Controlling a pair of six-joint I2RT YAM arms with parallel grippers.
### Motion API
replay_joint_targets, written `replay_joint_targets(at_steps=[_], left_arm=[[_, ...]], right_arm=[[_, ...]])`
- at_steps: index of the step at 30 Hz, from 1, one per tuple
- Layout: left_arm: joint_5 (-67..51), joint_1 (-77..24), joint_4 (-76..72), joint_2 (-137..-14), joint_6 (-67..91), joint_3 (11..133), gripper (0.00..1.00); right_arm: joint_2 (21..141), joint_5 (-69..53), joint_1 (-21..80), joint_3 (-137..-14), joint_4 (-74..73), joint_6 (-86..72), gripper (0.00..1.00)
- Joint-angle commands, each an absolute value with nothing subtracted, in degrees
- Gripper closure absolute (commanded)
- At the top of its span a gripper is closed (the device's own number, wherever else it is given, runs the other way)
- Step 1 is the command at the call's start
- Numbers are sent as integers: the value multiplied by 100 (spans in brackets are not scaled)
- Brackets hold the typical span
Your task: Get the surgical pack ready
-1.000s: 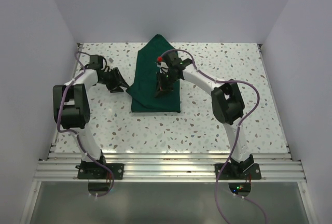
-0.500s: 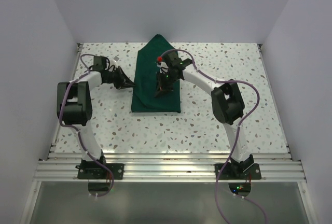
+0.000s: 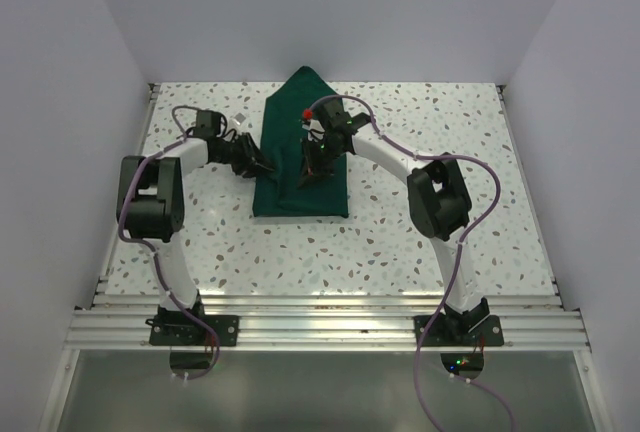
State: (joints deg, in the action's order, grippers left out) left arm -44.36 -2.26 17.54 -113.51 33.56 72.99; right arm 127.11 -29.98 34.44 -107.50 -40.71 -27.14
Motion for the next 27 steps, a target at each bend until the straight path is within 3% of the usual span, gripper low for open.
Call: replay_joint_targets(at_steps=[1,6,13,27], left_arm=[[-4105,-150,2118,-11268,3059,7462,66],[-3912,-114,2390,-11329,2892,7655,57],[-3384,130,2602,-10970,2742,7629,56],[-3559,325,2532,-10679,2839,7541,64]], right_arm=[[12621,-3138,3428,-10907,-3990,-2760,97],[12700,-3234,3428,-10969,-3955,-2821,97],[12727,-3225,3437,-11048,-3990,-2804,97],[13051,-3831,3472,-11435,-3051,-3559,97]])
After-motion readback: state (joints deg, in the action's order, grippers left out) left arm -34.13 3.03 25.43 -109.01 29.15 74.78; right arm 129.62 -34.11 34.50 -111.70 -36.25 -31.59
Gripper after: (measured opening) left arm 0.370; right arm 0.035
